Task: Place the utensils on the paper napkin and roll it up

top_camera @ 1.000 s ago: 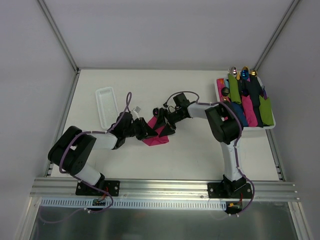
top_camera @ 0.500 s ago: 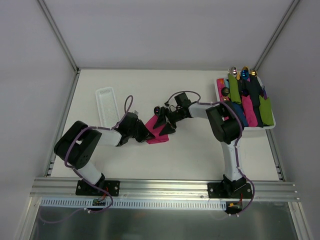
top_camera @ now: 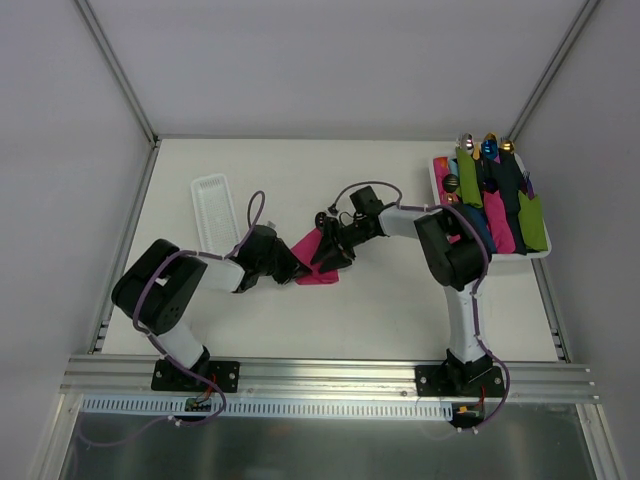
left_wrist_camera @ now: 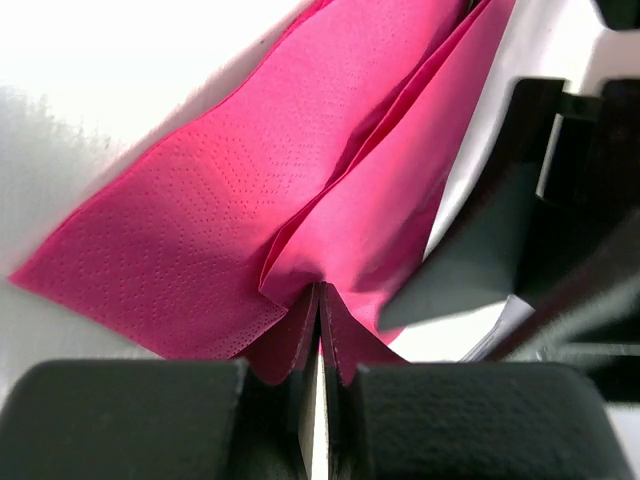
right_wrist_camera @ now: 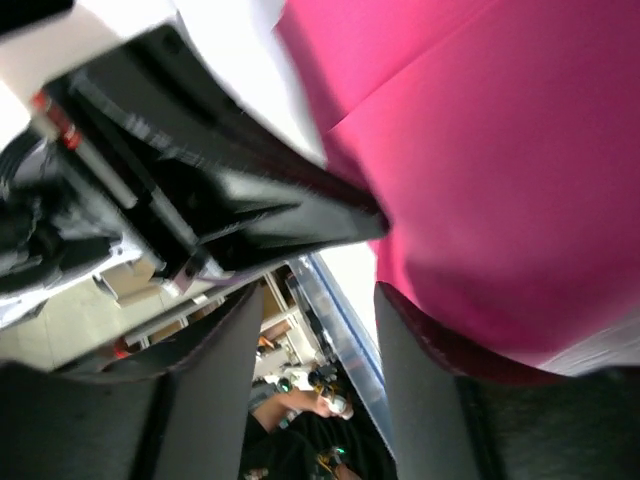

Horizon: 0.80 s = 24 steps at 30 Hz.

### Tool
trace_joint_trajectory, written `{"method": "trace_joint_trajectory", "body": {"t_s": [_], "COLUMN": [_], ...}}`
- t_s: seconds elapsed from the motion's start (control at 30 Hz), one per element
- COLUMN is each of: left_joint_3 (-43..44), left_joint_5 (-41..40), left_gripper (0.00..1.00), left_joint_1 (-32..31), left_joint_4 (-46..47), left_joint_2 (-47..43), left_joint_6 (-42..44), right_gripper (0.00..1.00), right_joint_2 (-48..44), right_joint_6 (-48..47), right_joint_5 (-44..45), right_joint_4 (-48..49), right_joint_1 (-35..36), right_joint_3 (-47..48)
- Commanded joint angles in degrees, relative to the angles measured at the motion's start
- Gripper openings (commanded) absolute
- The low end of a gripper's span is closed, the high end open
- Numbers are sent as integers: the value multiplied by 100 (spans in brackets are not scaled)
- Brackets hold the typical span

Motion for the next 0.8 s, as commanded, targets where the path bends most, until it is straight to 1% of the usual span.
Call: {"method": "trace_joint_trajectory", "body": {"t_s": [0.0, 0.03, 0.07, 0.1, 0.13, 0.17, 0.27, 0.33, 0.5, 0.77], "left_joint_3": [-186, -186, -186, -186, -178, -178, -186, -195, -187, -178], "left_joint_5": [-283, -257, -222, -204, -204, -187, -169, -134, -99, -63], "left_gripper": [0, 0, 0, 0, 0, 0, 0, 0, 0, 0], "left_joint_1": [38, 38, 38, 38, 38, 38, 38, 38, 38, 38], "left_joint_4": [-304, -269, -242, -233, -242, -242, -242, -233, -207, -207], "left_joint_2": [302, 337, 346, 346, 363, 355, 355, 346, 372, 425], "left_joint_6": [75, 84, 110, 127, 136, 171, 198, 224, 303, 312], "right_gripper": [49, 47, 41, 38, 36, 31, 25, 24, 18, 15], "right_joint_2": [-680, -785, -830, -856, -883, -918, -936, -909, -734, -242], "right_joint_6": [-776, -1005, -1494, -1682, -1823, -2033, -2438, -2702, -2905, -2967], "right_joint_5": [-428, -376, -315, -236, -78, -7, 336, 563, 714, 1092], "right_joint_4": [-446, -631, -850, -1200, -1291, -1335, -1607, -1740, -1731, -1573], "right_joint_1": [13, 21, 13, 13, 4, -14, -5, 12, 92, 250], "right_joint_3": [275, 345, 433, 556, 575, 575, 583, 522, 355, 136]}}
